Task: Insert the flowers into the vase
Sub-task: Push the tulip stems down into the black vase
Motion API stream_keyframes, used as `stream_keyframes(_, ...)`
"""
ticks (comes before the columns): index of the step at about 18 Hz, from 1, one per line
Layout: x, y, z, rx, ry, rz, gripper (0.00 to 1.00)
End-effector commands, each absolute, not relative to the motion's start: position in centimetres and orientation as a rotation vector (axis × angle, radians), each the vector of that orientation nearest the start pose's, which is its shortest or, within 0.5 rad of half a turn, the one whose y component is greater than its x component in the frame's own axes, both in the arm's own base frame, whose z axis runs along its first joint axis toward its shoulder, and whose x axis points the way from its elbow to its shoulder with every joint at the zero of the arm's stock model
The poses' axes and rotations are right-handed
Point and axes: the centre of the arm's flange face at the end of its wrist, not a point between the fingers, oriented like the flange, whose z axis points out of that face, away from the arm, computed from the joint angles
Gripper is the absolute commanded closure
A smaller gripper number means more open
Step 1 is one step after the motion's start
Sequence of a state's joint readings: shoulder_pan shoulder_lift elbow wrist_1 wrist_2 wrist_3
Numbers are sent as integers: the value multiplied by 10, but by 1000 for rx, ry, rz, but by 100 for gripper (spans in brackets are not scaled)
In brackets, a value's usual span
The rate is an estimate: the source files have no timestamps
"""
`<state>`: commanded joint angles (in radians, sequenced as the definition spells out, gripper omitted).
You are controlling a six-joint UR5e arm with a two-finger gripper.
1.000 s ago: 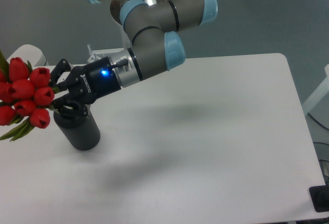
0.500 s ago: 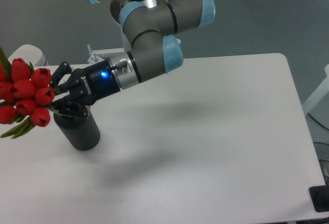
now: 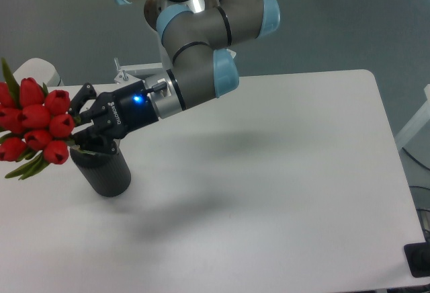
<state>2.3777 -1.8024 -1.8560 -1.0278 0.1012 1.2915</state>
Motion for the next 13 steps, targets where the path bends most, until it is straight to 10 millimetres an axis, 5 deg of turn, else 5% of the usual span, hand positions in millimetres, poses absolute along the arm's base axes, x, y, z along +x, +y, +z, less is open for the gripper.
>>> stream_keyframes(13,-220,531,349,-1661,468,-733,77)
